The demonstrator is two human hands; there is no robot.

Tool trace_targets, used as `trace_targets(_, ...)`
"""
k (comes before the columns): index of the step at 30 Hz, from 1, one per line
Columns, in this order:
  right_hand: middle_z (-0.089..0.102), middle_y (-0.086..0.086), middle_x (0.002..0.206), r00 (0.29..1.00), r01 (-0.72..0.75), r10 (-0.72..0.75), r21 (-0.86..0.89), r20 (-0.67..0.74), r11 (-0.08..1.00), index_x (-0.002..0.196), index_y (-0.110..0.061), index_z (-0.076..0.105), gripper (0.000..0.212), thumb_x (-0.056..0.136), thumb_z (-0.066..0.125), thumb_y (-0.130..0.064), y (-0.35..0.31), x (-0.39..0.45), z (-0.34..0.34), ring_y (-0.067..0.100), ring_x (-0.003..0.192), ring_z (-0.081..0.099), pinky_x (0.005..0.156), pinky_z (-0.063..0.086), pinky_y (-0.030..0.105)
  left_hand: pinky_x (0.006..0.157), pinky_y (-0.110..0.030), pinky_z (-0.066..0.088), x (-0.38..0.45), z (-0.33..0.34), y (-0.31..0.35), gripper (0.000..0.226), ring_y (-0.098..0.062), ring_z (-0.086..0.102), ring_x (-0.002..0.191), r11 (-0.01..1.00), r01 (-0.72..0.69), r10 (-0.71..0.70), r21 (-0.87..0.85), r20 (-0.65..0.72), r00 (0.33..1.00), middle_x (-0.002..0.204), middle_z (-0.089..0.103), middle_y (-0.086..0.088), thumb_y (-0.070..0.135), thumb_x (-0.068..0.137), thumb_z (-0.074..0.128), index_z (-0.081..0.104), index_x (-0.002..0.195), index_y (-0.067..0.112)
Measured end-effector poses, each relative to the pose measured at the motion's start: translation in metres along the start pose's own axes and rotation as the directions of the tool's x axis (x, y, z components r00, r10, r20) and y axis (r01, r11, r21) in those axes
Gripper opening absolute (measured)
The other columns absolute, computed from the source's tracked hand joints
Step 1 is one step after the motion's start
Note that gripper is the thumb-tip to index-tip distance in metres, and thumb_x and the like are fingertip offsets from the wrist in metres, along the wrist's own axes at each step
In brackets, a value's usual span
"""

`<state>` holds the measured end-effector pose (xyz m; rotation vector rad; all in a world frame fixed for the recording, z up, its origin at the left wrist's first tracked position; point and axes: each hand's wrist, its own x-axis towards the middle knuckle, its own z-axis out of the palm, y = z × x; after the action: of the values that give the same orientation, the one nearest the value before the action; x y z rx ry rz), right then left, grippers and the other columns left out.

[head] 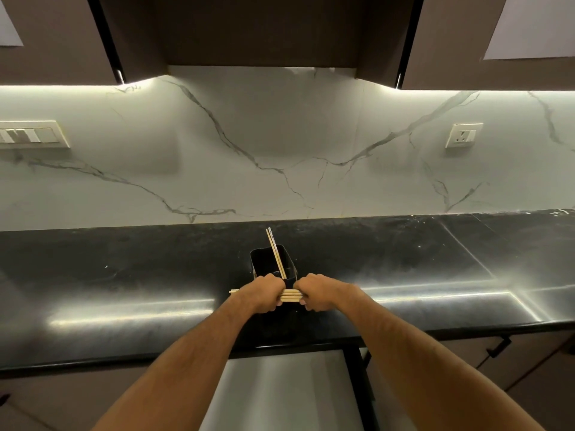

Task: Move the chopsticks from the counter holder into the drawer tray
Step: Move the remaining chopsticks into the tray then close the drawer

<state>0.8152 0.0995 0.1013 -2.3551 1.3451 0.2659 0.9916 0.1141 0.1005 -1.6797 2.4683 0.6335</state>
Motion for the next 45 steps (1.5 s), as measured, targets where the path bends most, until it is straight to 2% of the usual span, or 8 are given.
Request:
trace_targets(9, 0.063, 0.007, 0.099, 0.995, 0.064, -0.076, -0.157, -0.066, 0.985, 0.11, -0.014, 0.059, 0.014, 0.097, 0.058, -0.014, -0.001, -0.015, 0.03, 0.016, 0.082, 0.055, 0.073, 0.041, 0.03, 0.084, -0.033, 0.048, -0.015, 0.032, 0.013, 0.016, -0.016, 0.058, 0.086, 0.999, 0.017, -0.018, 0.031, 0.05, 0.999, 0.098, 0.059, -0.005, 0.02, 0.101, 0.053, 0.059, 0.114, 0.013)
trace_targets(13, 0.066, -0.004, 0.109, 0.989, 0.065, -0.035, 0.21, -0.146, 0.975, 0.124, -0.022, 0.058, 0.031, 0.096, 0.062, -0.035, 0.006, -0.034, 0.039, 0.012, 0.095, 0.063, 0.083, 0.049, 0.028, 0.08, -0.029, 0.045, -0.033, 0.048, 0.011, 0.015, -0.015, 0.057, 0.086, 0.998, 0.045, -0.044, 0.038, -0.003, 0.999, 0.099, 0.058, -0.002, 0.018, 0.099, 0.056, 0.059, 0.113, 0.016)
trace_targets(17, 0.067, 0.006, 0.118, 0.85, 0.056, 0.463, 0.917, -0.251, 0.394, 0.134, -0.012, 0.056, 0.061, 0.101, 0.035, -0.059, 0.018, -0.059, 0.047, 0.022, 0.109, 0.063, 0.097, 0.05, 0.041, 0.083, -0.028, 0.046, -0.053, 0.051, 0.005, 0.016, -0.014, 0.057, 0.087, 0.998, 0.053, -0.053, 0.02, -0.039, 0.998, 0.107, 0.063, -0.007, 0.02, 0.1, 0.055, 0.06, 0.115, 0.015)
trace_targets(24, 0.066, 0.024, 0.123, 0.906, 0.05, 0.421, 0.976, 0.046, -0.214, 0.13, -0.001, 0.057, 0.082, 0.098, 0.02, -0.067, -0.046, -0.077, 0.088, 0.041, 0.112, 0.065, 0.101, 0.05, 0.056, 0.083, -0.035, 0.051, -0.094, 0.07, 0.019, 0.015, -0.026, 0.064, 0.093, 0.995, 0.039, -0.035, 0.089, -0.049, 0.998, 0.109, 0.064, -0.012, 0.015, 0.099, 0.054, 0.061, 0.112, 0.011)
trace_targets(30, 0.069, 0.005, 0.114, 0.816, 0.037, 0.488, 0.87, -0.31, 0.492, 0.123, -0.014, 0.063, 0.051, 0.102, 0.039, -0.054, -0.045, -0.102, 0.097, 0.024, 0.112, 0.064, 0.099, 0.051, 0.043, 0.092, -0.038, 0.053, -0.126, 0.083, 0.032, 0.018, -0.028, 0.063, 0.1, 0.996, 0.077, -0.072, 0.045, -0.103, 0.992, 0.114, 0.062, -0.014, 0.008, 0.097, 0.057, 0.06, 0.115, 0.011)
trace_targets(34, 0.069, -0.004, 0.114, 0.959, 0.036, 0.053, 0.303, -0.28, 0.952, 0.127, -0.023, 0.062, 0.04, 0.091, 0.068, -0.039, -0.091, -0.15, 0.159, 0.012, 0.101, 0.064, 0.092, 0.053, 0.032, 0.097, -0.042, 0.051, -0.186, 0.139, 0.051, 0.026, -0.033, 0.062, 0.111, 0.98, 0.094, -0.099, 0.175, 0.018, 0.995, 0.123, 0.062, -0.016, 0.004, 0.098, 0.055, 0.06, 0.123, 0.007)
trace_targets(37, 0.07, 0.001, 0.101, 0.98, -0.02, 0.004, -0.08, -0.199, 0.997, 0.111, -0.021, 0.067, 0.02, 0.091, 0.068, -0.027, -0.099, -0.139, 0.159, 0.018, 0.086, 0.064, 0.083, 0.056, 0.037, 0.099, -0.042, 0.051, -0.179, 0.138, 0.055, 0.028, -0.032, 0.062, 0.112, 0.98, 0.122, -0.116, 0.16, -0.046, 0.992, 0.124, 0.062, -0.014, 0.004, 0.097, 0.057, 0.06, 0.125, 0.008)
trace_targets(45, 0.066, 0.005, 0.091, 0.981, -0.094, 0.056, -0.206, -0.184, 0.974, 0.099, -0.015, 0.066, 0.009, 0.092, 0.064, -0.011, -0.099, -0.143, 0.21, 0.019, 0.074, 0.056, 0.071, 0.05, 0.03, 0.089, -0.04, 0.053, -0.177, 0.206, 0.046, 0.019, -0.03, 0.063, 0.1, 0.991, 0.071, -0.061, 0.116, -0.093, 0.994, 0.114, 0.064, -0.012, 0.008, 0.097, 0.054, 0.059, 0.115, 0.011)
